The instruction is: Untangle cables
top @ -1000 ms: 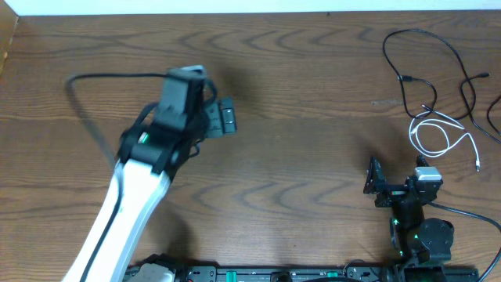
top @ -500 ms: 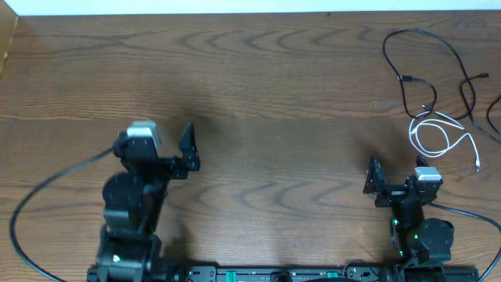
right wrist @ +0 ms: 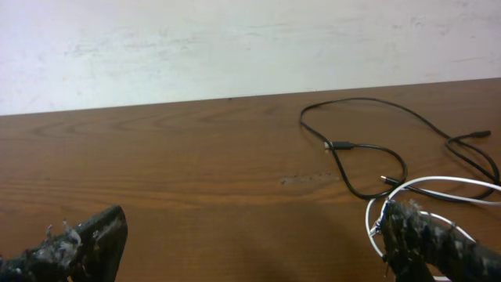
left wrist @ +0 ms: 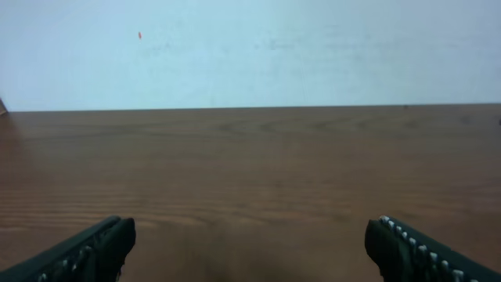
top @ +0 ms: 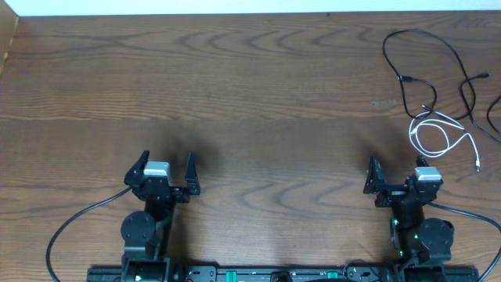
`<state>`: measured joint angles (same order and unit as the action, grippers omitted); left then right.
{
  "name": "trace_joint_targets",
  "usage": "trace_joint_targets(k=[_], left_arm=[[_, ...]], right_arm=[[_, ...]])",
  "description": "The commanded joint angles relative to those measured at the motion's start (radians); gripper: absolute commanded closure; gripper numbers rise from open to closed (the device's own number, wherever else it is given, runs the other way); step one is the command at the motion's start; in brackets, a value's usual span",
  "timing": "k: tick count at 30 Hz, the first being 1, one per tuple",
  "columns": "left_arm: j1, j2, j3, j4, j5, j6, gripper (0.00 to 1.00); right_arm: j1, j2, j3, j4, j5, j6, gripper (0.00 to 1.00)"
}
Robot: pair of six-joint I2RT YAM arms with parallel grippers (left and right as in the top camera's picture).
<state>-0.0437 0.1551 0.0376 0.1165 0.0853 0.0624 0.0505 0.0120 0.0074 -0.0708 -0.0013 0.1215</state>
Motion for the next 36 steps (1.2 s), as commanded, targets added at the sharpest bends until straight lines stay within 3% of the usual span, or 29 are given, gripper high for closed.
trace_joint_targets(k=[1,7,36], left_arm=[[0.006,-0.055,-0.035,-0.002,0.011,0.061,0.01],[0.006,-0.116,-0.034,-0.195,-0.037,0.064,0.01],[0.006,-0.130,-0.033,-0.187,-0.045,0.061,0.01]], right_arm=[[-0.008,-0.006,-0.002,-0.004,-0.002,-0.011,0.01],[-0.008,-0.006,-0.002,-0.004,-0.002,-0.011,0.01],[-0.008,-0.006,-0.002,-0.004,-0.002,-0.011,0.01]])
